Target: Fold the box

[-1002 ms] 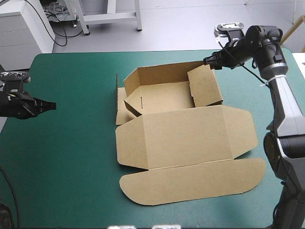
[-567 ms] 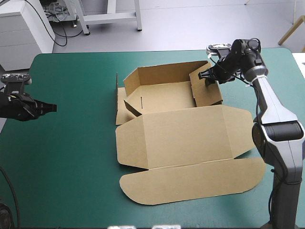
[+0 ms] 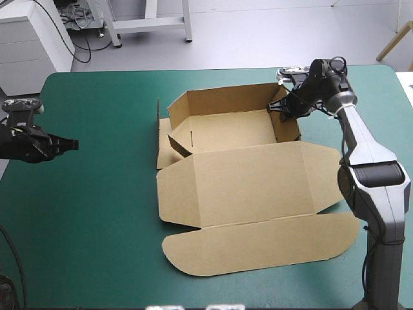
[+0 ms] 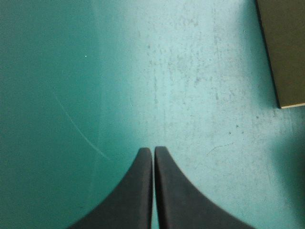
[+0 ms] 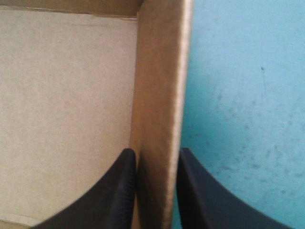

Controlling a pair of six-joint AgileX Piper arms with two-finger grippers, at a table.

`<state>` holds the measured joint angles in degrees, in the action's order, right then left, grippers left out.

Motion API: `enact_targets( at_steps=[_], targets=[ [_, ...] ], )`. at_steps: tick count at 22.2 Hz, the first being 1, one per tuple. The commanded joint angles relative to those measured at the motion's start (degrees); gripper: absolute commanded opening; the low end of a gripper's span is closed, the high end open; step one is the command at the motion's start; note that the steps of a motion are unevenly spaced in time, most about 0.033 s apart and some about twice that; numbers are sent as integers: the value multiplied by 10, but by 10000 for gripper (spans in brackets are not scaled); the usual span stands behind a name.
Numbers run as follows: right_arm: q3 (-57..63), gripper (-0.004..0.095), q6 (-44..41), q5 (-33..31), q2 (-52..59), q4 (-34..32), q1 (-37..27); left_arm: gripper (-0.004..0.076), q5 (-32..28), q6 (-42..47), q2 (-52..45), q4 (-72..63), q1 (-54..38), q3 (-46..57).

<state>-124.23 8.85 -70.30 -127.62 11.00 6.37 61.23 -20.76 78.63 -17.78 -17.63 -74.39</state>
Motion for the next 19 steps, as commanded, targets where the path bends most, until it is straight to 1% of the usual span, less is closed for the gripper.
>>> enact_targets(
  at_steps=[1, 5, 6, 7, 8, 9, 10, 13, 15, 16, 17, 19],
  targets=[
    [-15, -18, 2, 14, 35, -1, -2, -4, -17, -1, -17, -21, -1, -13],
    [-15, -14, 1, 14, 35, 5, -2, -3, -16, -1, -17, -21, -1, -13],
    [-15, -14, 1, 14, 35, 12, -2, 4, -9, -1, -17, -21, -1, -13],
    [-15, -14, 1, 14, 36, 18, -2, 29, -7, -1, -17, -21, 0, -13],
    [-15, -14, 0, 14, 37, 22, -2, 95, -4, -1, -17, -21, 0, -13],
    [-15, -14, -2, 14, 39, 25, -2, 186, -2, -1, -17, -21, 0, -13],
    [-15, -14, -2, 14, 44, 25, -2, 314, -2, -1, -17, -22, 0, -13],
    [-15, -14, -2, 14, 58, 25, -4, 532, -10, 8, -17, -47, 0, -12],
    [-15, -14, -8, 14, 71, 25, -4, 619, -16, 20, -15, -76, 0, -12],
    [-15, -14, -9, 13, 81, 25, -4, 649, -19, 20, -11, -108, 0, -12],
    [-15, -14, -9, 13, 96, 25, -5, 653, -16, 20, -6, -144, 0, -12],
    [-15, -14, -10, 13, 112, 30, -9, 653, -10, 19, 1, -176, 0, -12]
  ],
)
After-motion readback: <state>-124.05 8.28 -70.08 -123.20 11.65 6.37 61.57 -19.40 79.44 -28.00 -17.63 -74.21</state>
